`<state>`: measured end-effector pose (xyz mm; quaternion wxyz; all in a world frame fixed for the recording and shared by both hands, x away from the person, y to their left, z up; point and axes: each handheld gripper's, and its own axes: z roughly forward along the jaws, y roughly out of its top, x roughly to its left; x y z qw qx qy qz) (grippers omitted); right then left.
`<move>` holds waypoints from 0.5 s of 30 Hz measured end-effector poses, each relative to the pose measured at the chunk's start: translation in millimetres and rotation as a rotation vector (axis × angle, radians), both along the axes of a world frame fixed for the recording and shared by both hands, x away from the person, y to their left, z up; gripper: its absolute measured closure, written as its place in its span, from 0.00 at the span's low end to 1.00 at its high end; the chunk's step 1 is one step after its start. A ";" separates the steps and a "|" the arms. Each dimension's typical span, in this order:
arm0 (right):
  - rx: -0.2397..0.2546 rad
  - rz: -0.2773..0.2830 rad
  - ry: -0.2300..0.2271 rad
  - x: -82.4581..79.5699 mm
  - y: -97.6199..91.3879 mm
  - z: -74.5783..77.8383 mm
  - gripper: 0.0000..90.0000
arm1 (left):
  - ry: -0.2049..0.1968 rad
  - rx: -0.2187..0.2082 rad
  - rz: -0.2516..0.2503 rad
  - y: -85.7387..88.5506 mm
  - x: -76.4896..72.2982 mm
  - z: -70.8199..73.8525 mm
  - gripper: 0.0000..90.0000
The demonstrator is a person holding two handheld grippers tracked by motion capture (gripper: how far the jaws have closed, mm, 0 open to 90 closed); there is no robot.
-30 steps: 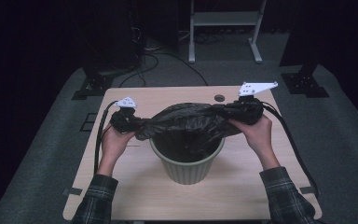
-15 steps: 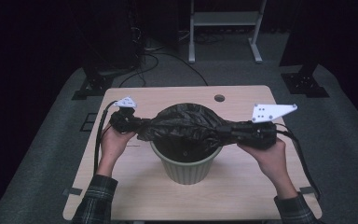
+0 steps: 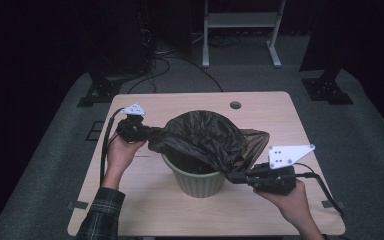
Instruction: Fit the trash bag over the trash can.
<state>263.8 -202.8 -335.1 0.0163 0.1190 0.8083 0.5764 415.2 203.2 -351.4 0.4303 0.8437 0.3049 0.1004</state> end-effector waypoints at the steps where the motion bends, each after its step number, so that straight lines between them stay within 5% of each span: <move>1: -0.023 0.004 0.002 -2.7 2.6 -4.9 1.00 | 0.000 0.001 0.000 -0.3 0.0 -0.1 1.00; 15: -0.185 0.010 0.058 -5.8 18.8 -48.0 1.00 | 0.005 0.003 -0.006 -2.5 0.4 -1.3 1.00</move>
